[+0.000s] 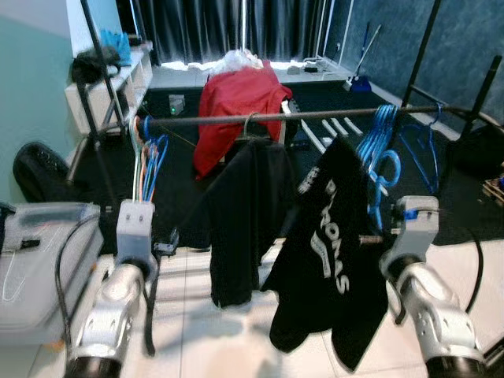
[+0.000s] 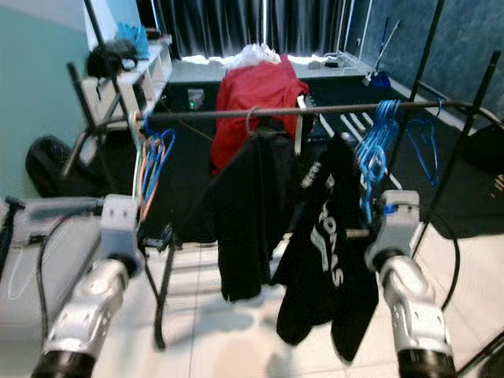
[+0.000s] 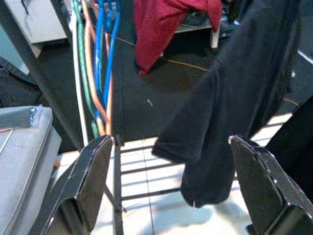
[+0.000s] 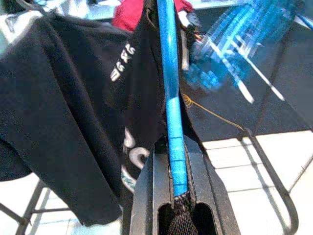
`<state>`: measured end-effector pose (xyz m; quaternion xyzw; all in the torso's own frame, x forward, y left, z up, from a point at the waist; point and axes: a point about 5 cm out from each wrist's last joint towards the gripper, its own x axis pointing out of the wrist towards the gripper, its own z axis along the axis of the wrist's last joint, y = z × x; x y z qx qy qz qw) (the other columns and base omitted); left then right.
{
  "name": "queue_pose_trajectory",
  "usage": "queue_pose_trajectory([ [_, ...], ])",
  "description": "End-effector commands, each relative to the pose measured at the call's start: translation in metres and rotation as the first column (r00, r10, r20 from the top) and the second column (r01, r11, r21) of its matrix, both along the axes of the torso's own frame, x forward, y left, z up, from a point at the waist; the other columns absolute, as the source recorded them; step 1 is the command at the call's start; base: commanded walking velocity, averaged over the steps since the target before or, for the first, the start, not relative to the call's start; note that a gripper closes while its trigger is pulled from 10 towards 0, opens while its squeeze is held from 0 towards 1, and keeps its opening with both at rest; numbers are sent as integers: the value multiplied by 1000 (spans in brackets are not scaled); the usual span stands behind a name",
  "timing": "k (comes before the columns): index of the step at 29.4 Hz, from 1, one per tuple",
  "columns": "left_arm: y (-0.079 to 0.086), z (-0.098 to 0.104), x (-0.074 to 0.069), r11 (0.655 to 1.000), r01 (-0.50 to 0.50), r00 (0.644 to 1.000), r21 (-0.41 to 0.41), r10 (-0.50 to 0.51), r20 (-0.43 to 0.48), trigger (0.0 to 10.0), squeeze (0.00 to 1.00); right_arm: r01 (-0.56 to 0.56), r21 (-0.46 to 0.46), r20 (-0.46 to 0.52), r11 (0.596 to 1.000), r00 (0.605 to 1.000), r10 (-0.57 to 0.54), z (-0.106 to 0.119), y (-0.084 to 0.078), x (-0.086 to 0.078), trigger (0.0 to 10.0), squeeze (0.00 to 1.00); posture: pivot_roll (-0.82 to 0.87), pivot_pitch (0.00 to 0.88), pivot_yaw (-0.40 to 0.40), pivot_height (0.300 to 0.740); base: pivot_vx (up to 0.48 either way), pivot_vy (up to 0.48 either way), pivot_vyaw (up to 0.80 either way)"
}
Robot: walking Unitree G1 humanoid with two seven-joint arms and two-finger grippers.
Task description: Hang hanger
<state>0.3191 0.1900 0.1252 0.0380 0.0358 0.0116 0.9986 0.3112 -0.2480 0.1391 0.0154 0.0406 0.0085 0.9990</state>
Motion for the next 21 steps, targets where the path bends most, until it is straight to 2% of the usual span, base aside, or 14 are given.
queue_pose_trajectory([
  [1, 8, -7, -3, 1000, -28, 999, 11, 28, -38, 10000, 0, -47, 15, 20, 999, 999, 46, 6, 8, 4, 10000, 0, -53, 0, -30, 740, 480, 0, 0],
  [5, 7, -8, -3, 1000, -25, 999, 8, 26, -41, 10000, 0, -53, 16, 15, 998, 998, 53, 7, 9, 5, 10000, 0, -54, 0, -32, 740, 480, 0, 0],
  [12, 4, -9, -3, 1000, -1, 998, -15, 0, -55, 10000, 0, 73, -4, -26, 997, 997, -73, 5, -9, 7, 10000, 0, -53, 0, -34, 740, 480, 0, 0],
  [14, -1, -12, -3, 999, 44, 995, -26, -46, -83, 10000, 0, 148, 7, -72, 989, 987, -147, 1, -21, 7, 10000, 0, -51, 0, -34, 740, 319, 0, 0],
  [17, -1, -12, -3, 999, 44, 995, -26, -46, -83, 10000, 0, 148, 7, -72, 989, 987, -147, 1, -21, 7, 10000, 0, -51, 0, -34, 740, 300, 0, 0],
  [21, -4, -16, -4, 997, 71, 991, -35, -74, -108, 10000, 0, 194, 22, -84, 981, 978, -191, 3, -31, 8, 10000, 0, -50, 0, -32, 740, 0, 0, 0],
])
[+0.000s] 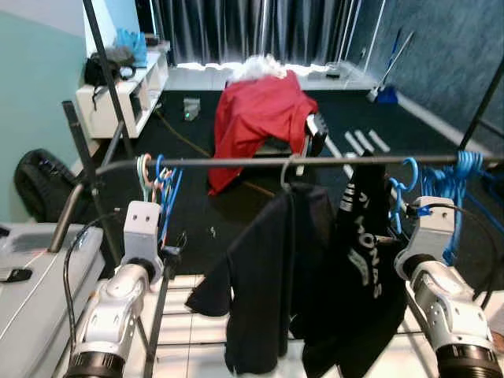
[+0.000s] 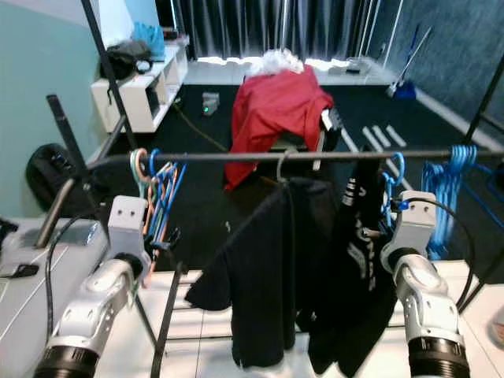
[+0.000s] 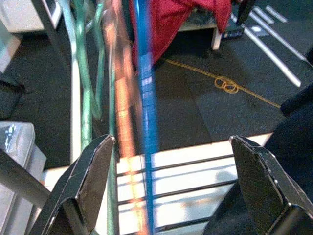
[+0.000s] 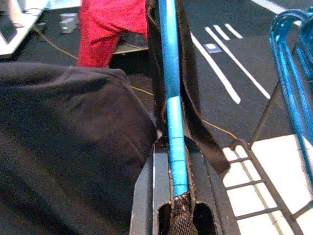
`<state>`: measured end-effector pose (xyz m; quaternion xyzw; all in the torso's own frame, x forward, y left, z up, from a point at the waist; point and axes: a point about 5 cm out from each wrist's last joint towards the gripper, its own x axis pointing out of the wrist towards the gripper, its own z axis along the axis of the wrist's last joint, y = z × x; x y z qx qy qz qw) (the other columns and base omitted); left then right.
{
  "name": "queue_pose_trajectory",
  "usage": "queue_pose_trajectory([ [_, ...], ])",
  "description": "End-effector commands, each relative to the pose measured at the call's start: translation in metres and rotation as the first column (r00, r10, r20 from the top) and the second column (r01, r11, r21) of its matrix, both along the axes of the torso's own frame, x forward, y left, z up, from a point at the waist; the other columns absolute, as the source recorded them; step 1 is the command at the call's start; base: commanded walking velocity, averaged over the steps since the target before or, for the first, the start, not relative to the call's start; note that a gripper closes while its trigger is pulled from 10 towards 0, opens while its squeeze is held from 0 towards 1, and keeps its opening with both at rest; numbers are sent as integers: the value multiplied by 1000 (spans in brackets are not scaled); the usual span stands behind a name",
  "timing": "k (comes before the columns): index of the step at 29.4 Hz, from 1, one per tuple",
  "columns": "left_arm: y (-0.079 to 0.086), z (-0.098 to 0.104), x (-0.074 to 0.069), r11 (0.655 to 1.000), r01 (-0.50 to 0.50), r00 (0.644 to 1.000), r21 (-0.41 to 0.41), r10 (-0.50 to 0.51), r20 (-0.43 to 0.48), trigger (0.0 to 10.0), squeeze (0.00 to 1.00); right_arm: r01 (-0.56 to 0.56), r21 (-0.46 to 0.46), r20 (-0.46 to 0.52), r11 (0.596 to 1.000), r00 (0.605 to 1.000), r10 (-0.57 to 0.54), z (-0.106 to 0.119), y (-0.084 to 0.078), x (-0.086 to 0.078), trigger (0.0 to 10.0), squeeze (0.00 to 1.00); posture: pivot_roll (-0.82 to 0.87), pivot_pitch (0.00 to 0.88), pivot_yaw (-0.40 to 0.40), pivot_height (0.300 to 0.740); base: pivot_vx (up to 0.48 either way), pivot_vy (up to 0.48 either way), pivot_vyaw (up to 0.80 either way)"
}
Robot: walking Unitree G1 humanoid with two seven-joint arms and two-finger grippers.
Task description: Hang hanger
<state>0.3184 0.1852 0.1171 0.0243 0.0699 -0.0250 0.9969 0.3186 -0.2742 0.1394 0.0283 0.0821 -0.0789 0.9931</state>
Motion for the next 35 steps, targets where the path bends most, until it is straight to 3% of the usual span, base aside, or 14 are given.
queue_pose_trajectory([
  [1, 1, -8, -3, 1000, -4, 999, 0, 4, -34, 10000, 0, 19, 16, 12, 1000, 1000, -19, 5, -6, 1, 10000, 0, -51, 0, -32, 740, 0, 0, 0],
  [8, 2, -8, -3, 1000, -15, 999, -3, 15, -30, 10000, 0, 0, -3, 30, 1000, 1000, 0, 13, -7, 4, 10000, 0, -51, 0, -32, 740, 0, 0, 0],
  [14, 10, -4, -4, 997, -77, 997, 10, 77, -10, 10000, 0, 50, 7, -43, 999, 998, -49, 11, -21, 17, 10000, 0, -48, 0, -22, 740, 0, 0, 0],
  [25, 21, 2, -12, 994, -112, 993, 5, 111, 24, 10000, 0, 38, 10, -72, 999, 997, -38, 11, -27, 25, 10000, 0, 0, 0, -2, 740, 0, 0, 0],
  [30, 38, 8, -25, 985, -169, 985, 17, 168, 41, 10000, 0, 12, 0, -97, 1000, 995, -12, 15, -31, 30, 10000, 0, 48, 0, 26, 740, 0, 0, 0],
  [35, 58, 18, -37, 972, -235, 970, 29, 232, 73, 10000, 0, -72, -31, -98, 997, 993, 69, 22, -24, 39, 10000, 0, 72, 0, 39, 740, 0, 0, 0],
])
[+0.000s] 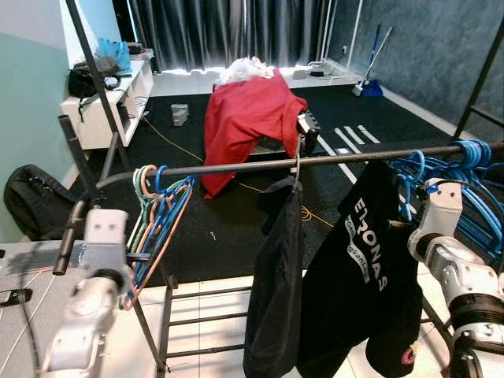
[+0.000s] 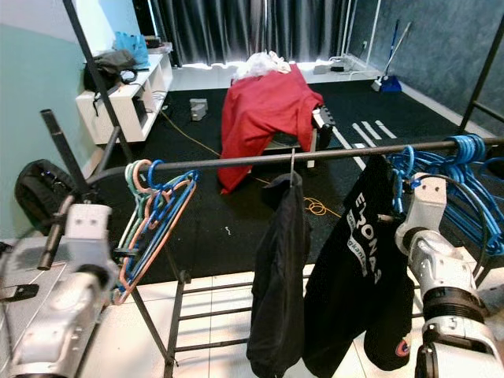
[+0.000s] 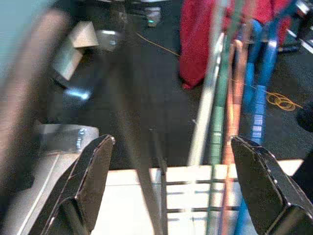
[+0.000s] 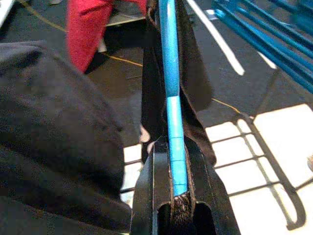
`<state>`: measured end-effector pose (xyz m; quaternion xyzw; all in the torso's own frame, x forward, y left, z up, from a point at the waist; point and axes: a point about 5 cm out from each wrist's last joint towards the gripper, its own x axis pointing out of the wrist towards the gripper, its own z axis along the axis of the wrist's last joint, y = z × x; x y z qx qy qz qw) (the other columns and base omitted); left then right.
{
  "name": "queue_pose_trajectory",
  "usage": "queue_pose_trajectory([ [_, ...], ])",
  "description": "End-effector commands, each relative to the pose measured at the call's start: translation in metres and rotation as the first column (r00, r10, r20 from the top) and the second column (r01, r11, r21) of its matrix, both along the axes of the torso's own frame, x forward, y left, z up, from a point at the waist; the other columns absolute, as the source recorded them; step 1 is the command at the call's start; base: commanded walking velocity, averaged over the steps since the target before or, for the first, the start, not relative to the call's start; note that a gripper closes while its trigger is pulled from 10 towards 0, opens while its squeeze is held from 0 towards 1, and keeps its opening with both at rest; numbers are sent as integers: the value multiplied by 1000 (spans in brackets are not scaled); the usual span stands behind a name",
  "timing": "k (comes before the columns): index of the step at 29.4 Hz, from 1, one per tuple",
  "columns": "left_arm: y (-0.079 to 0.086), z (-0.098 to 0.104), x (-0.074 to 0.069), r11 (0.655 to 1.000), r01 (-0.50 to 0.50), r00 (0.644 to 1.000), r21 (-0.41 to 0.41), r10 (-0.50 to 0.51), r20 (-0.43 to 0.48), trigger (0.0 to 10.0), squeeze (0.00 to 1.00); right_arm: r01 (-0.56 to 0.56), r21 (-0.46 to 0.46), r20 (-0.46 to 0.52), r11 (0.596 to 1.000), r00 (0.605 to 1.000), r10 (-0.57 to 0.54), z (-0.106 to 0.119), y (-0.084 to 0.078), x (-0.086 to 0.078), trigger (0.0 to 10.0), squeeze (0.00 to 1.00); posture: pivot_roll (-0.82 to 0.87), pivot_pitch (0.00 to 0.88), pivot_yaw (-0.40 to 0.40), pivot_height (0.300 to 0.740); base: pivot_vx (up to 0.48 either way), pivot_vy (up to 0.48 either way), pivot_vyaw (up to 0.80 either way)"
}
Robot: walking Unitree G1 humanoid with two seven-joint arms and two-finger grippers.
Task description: Hang hanger
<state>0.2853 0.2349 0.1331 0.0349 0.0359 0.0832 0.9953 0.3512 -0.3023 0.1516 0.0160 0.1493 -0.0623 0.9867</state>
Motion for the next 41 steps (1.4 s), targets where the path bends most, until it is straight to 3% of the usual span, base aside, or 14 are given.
queue_pose_trajectory([
  [1, 8, 2, -4, 1000, -23, 1000, 1, 23, -4, 10000, 0, -34, -22, 39, 999, 999, 35, 10, 4, 6, 10000, 0, 72, 0, 39, 740, 0, 0, 0],
  [6, 12, 5, -6, 1000, -27, 1000, 14, 27, -4, 10000, 0, -66, -31, 43, 997, 997, 67, 16, 9, 11, 10000, 0, 73, 0, 52, 740, 0, 0, 0],
  [22, 25, 9, -19, 995, -79, 996, 64, 82, -47, 10000, 0, -208, -93, -108, 974, 974, 198, 9, 28, 23, 10000, 0, 108, 0, 69, 740, 0, 0, 0],
  [29, 26, 9, -19, 995, -82, 995, 63, 86, -52, 10000, 0, -223, -82, -104, 971, 971, 214, 9, 30, 24, 10000, 0, 106, 0, 68, 740, 0, 0, 0],
  [30, 24, 9, -18, 995, -78, 995, 56, 81, -53, 10000, 0, -239, -71, -101, 968, 968, 231, 8, 31, 24, 10000, 1000, 101, 0, 64, 740, 0, 0, 0],
  [38, 10, 8, -13, 1000, 16, 1000, 4, -16, -26, 10000, 0, -245, -19, -19, 969, 969, 245, 9, 33, 19, 10000, 1000, 56, 0, 49, 740, 0, 0, 0],
  [40, -10, 3, -13, 988, 150, 989, -40, -150, -5, 10000, 0, -275, 3, 125, 961, 954, 273, 6, 46, -5, 10000, 1000, 15, 0, 31, 740, 0, 0, 0],
  [41, -10, 3, -13, 988, 150, 989, -40, -150, -5, 10000, 0, -275, 3, 125, 961, 954, 273, 6, 46, -5, 10000, 1000, 15, 0, 31, 740, 0, 0, 0],
])
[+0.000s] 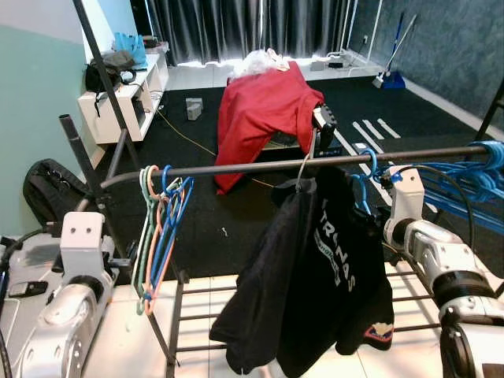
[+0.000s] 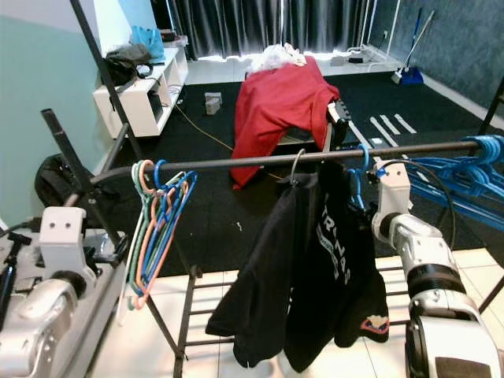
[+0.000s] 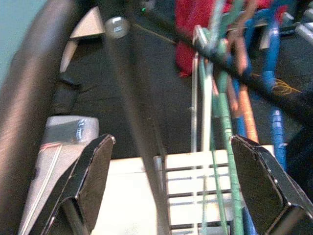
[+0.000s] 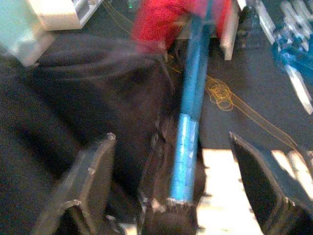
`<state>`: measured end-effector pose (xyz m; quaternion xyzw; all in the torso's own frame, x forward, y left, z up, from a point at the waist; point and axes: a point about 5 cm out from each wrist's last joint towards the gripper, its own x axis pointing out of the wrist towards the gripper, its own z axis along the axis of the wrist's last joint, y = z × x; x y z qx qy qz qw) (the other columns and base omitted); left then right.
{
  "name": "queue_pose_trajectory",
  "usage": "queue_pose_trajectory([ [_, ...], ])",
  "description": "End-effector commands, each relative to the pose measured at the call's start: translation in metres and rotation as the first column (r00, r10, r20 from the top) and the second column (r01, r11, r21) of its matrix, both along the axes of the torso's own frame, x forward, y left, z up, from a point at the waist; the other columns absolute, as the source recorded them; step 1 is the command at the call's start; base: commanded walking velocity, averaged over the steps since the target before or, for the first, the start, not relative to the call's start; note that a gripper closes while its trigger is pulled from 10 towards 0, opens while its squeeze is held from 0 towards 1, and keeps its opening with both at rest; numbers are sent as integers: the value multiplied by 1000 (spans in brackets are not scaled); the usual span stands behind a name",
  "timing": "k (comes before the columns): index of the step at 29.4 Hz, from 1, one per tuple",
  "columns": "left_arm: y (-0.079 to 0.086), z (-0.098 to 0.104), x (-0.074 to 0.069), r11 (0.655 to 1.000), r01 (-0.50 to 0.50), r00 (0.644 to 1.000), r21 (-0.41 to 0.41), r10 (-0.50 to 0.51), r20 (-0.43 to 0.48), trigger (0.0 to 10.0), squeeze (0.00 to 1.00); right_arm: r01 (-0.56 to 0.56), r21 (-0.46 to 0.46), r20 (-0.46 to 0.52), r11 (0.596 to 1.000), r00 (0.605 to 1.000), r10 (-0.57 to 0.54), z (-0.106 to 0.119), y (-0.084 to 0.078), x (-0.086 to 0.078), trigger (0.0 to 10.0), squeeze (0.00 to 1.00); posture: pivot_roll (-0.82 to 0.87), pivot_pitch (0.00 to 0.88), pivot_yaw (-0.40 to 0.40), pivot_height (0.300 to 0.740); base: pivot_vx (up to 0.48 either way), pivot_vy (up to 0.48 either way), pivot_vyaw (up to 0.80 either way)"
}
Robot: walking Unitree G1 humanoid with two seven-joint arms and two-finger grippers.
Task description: Hang hanger
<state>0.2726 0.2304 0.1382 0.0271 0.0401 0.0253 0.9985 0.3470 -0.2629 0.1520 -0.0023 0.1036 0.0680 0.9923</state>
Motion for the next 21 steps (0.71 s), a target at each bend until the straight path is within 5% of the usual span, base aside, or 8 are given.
queue_pose_trajectory([
  [1, -5, -2, 0, 999, 36, 999, -19, -36, 2, 10000, 0, -17, 27, 27, 999, 999, 16, 5, 7, -1, 10000, 1000, 15, 0, 31, 740, 0, 0, 0],
  [5, -17, -6, -4, 994, 91, 996, -62, -90, 28, 10000, 0, -57, 59, 98, 997, 994, 51, -3, 24, -27, 10000, 1000, -12, 0, 10, 740, 0, 0, 0],
  [14, -23, -6, -6, 989, 116, 992, -92, -111, 60, 10000, 0, -64, 77, 119, 995, 991, 55, -12, 33, -39, 10000, 1000, -30, 0, -2, 740, 0, 0, 0],
  [15, -29, -7, -6, 984, 125, 990, -126, -115, 83, 10000, 0, -78, 95, 143, 992, 988, 64, -22, 43, -48, 10000, 388, -39, 0, -18, 740, 0, 0, 0],
  [17, -29, -7, -6, 984, 125, 990, -126, -115, 83, 10000, 0, -78, 95, 143, 992, 988, 64, -22, 43, -48, 10000, 388, -39, 0, -18, 740, 0, 0, 0],
  [18, -34, -10, -7, 982, 115, 991, -147, -103, 91, 10000, 0, -51, 99, 163, 994, 986, 35, -34, 50, -58, 10000, 0, -39, 0, -46, 740, 0, 0, 0],
  [21, -40, -16, -11, 980, 108, 991, -164, -94, 90, 10000, 0, -49, 88, 167, 995, 985, 33, -42, 56, -69, 10000, 0, -54, 0, -61, 740, 0, 0, 0],
])
